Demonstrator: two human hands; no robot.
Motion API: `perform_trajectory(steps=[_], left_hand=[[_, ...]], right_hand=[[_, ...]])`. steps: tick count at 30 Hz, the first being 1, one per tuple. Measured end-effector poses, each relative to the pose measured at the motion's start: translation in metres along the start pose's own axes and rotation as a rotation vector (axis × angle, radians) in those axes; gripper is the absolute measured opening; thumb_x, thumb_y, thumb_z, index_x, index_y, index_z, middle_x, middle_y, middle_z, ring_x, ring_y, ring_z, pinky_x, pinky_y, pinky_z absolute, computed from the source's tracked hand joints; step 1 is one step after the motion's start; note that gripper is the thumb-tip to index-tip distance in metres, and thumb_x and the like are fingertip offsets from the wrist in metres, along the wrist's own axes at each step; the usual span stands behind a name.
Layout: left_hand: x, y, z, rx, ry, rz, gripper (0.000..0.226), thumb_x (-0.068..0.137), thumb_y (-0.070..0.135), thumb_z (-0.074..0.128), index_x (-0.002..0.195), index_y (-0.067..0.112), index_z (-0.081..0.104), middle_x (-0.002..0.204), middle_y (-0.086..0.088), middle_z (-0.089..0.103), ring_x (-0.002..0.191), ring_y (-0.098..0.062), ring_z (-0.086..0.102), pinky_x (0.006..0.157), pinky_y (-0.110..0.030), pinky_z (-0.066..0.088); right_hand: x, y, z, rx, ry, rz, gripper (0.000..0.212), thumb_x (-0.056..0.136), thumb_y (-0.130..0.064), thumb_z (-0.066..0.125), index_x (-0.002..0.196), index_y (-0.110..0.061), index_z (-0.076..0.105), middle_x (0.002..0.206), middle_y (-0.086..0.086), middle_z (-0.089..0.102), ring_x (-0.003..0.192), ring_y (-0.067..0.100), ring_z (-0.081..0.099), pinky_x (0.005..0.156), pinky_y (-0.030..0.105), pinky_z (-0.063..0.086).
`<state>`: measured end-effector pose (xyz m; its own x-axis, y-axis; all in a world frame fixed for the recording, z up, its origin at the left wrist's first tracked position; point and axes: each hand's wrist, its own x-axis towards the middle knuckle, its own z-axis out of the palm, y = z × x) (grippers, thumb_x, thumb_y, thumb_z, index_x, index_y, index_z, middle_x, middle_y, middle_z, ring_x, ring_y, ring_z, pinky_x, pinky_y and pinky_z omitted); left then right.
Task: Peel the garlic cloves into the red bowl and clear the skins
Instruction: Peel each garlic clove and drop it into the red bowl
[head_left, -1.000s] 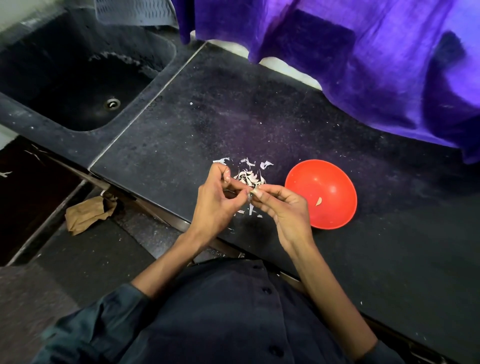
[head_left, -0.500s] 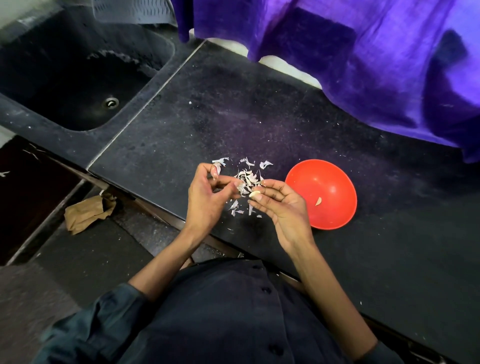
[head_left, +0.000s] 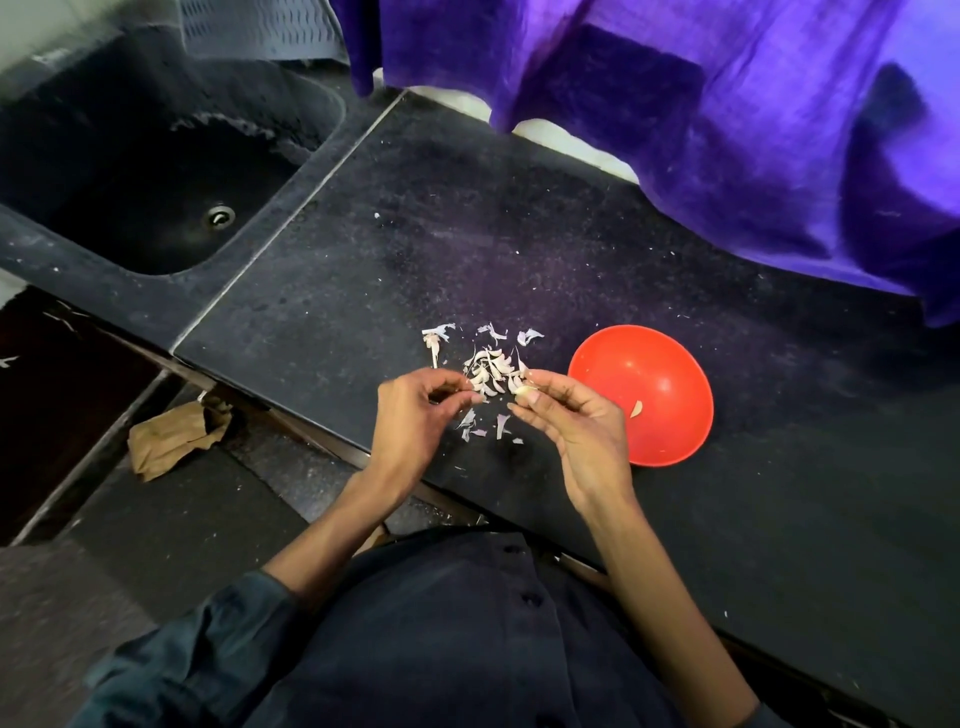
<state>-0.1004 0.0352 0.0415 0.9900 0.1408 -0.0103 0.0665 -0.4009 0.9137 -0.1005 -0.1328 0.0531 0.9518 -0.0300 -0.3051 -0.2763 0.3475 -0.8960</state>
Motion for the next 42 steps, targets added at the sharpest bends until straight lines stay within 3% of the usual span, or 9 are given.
perform_trajectory(steps=[3,6,10,15,21,28,31,36,42], left_hand=[[0.002,-0.004,0.000,0.044,-0.007,0.011,0.014,0.083,0.023,0.073,0.093,0.014,0.077,0.076,-0.001,0.074,0.064,-0.022,0.068,0.065,-0.028,0.058],[0.003,-0.008,0.003,0.114,-0.015,0.050,0.015,0.087,0.011,0.069,0.101,0.010,0.076,0.091,-0.002,0.076,0.071,-0.009,0.069,0.075,-0.031,0.059],[0.001,-0.007,0.002,0.122,-0.021,0.036,0.019,0.080,0.007,0.076,0.099,0.010,0.075,0.089,-0.002,0.075,0.070,0.006,0.065,0.070,-0.008,0.052],[0.000,-0.007,0.001,0.167,-0.009,0.064,0.017,0.073,0.020,0.082,0.088,0.015,0.074,0.079,0.004,0.069,0.065,-0.004,0.064,0.061,-0.012,0.051],[0.000,-0.007,0.005,0.154,-0.035,0.100,0.024,0.073,0.013,0.081,0.096,0.010,0.076,0.087,0.001,0.074,0.069,0.001,0.064,0.073,-0.003,0.046],[-0.003,-0.005,0.014,0.126,-0.059,0.264,0.029,0.081,-0.010,0.066,0.107,0.002,0.072,0.092,-0.009,0.075,0.086,0.003,0.064,0.078,-0.015,0.054],[0.000,-0.001,0.021,0.143,-0.148,0.277,0.050,0.077,-0.026,0.048,0.111,0.003,0.071,0.103,-0.011,0.072,0.085,0.000,0.066,0.073,-0.012,0.054],[0.003,0.003,0.039,0.262,-0.237,0.345,0.042,0.083,-0.017,0.052,0.113,0.007,0.070,0.116,-0.006,0.070,0.106,-0.018,0.065,0.095,-0.019,0.045],[0.004,0.003,0.049,0.291,-0.294,0.310,0.033,0.087,-0.008,0.057,0.110,0.012,0.070,0.117,0.000,0.068,0.106,-0.017,0.064,0.092,-0.035,0.053]], right_hand=[[0.000,0.002,-0.001,-0.014,0.030,-0.002,0.018,0.089,-0.001,0.061,0.106,0.004,0.067,0.090,0.007,0.071,0.077,0.014,0.068,0.077,0.031,0.058],[0.001,0.004,-0.003,-0.029,0.044,-0.007,0.016,0.091,-0.004,0.060,0.104,0.002,0.067,0.086,0.009,0.068,0.075,0.015,0.066,0.073,0.030,0.058],[0.000,0.006,-0.002,-0.065,0.027,0.002,0.018,0.093,-0.006,0.059,0.107,0.004,0.066,0.086,0.012,0.067,0.075,0.017,0.066,0.075,0.036,0.060],[0.001,0.007,-0.003,-0.063,0.029,0.013,0.015,0.092,-0.006,0.060,0.103,-0.001,0.068,0.086,0.012,0.067,0.074,0.016,0.066,0.070,0.029,0.058],[0.001,0.007,-0.006,-0.065,0.027,0.025,0.016,0.092,-0.006,0.060,0.104,0.001,0.067,0.084,0.009,0.068,0.071,0.015,0.066,0.069,0.028,0.058],[0.000,0.007,-0.012,-0.131,0.008,0.014,0.018,0.090,-0.002,0.061,0.106,0.005,0.067,0.086,0.011,0.069,0.070,0.014,0.068,0.067,0.026,0.059],[0.000,0.005,-0.018,-0.185,-0.006,0.012,0.015,0.088,0.006,0.061,0.100,0.001,0.068,0.087,0.011,0.069,0.070,0.011,0.068,0.066,0.024,0.058],[0.004,-0.001,-0.044,-0.257,0.115,-0.022,0.025,0.084,0.012,0.062,0.087,-0.011,0.071,0.077,0.001,0.069,0.073,0.011,0.065,0.066,0.022,0.058],[0.010,-0.005,-0.077,-0.474,0.262,-0.159,0.041,0.085,0.009,0.062,0.090,-0.031,0.069,0.091,-0.012,0.071,0.090,0.003,0.066,0.087,0.026,0.052]])
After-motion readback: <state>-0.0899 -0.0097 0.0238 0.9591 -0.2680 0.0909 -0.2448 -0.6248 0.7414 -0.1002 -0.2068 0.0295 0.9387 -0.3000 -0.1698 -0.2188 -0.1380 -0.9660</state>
